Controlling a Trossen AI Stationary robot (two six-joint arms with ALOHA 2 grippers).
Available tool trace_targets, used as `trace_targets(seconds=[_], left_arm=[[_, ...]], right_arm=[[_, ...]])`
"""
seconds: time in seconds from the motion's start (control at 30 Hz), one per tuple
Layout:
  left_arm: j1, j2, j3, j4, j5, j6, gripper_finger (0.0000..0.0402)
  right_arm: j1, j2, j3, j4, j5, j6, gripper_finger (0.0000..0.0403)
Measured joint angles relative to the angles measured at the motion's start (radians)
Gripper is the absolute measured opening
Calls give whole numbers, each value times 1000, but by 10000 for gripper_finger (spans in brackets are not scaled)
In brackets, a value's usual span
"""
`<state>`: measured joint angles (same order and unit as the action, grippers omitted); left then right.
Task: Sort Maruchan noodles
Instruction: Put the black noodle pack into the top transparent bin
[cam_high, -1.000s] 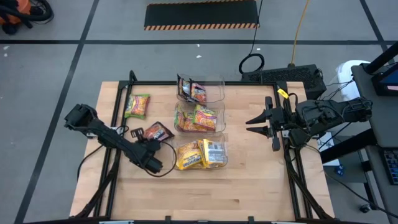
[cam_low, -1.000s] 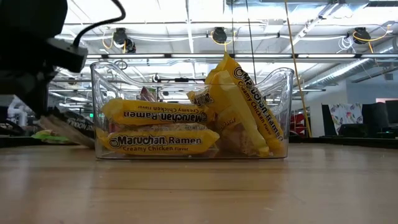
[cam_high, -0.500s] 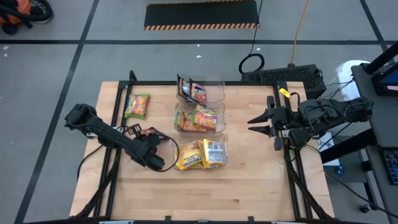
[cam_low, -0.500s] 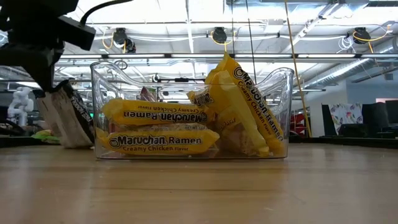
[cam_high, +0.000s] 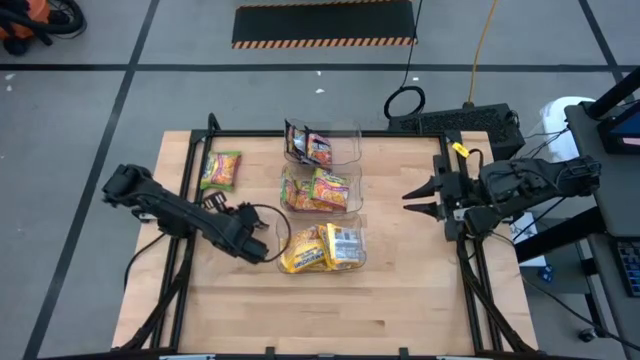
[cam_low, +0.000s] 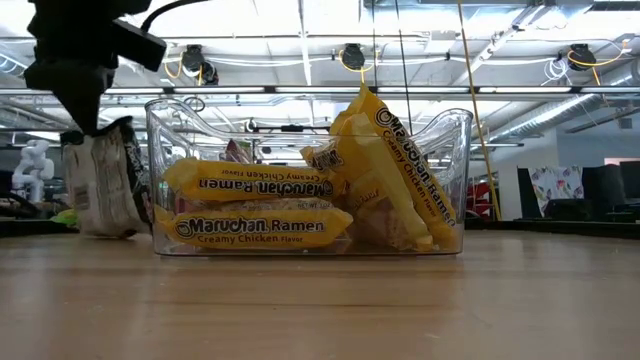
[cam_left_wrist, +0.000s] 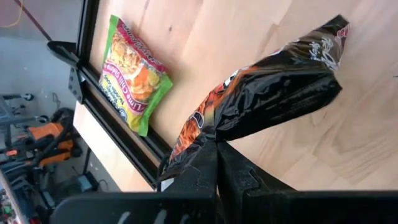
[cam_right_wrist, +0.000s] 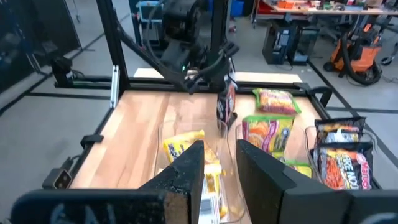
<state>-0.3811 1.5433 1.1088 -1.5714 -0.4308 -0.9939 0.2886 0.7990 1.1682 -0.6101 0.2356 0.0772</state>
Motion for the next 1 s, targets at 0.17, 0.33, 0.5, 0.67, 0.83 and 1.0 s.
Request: trace_targets(seconds=[0.17, 0.33, 0.5, 0.67, 0.83, 1.0], left_arm=[[28, -80, 0, -1, -27, -12, 0], [55, -188, 0, -3, -71, -38, 0], [93, -264, 0, -1, -119, -22, 0], [146, -285, 0, 0, -158, 29, 0], [201, -288, 0, 2, -203, 42, 0], [245, -288, 0, 1, -250, 53, 0]], right_arm=[[0, -3, -1, -2, 0, -9, 91], [0, -3, -1, -1, 0, -10, 91], [0, -3, -1, -1, 0, -10, 91], [0, -2, -1, -1, 0, -10, 91], [0, -2, 0, -1, -1, -11, 91], [0, -2, 0, -1, 0, -10, 91]])
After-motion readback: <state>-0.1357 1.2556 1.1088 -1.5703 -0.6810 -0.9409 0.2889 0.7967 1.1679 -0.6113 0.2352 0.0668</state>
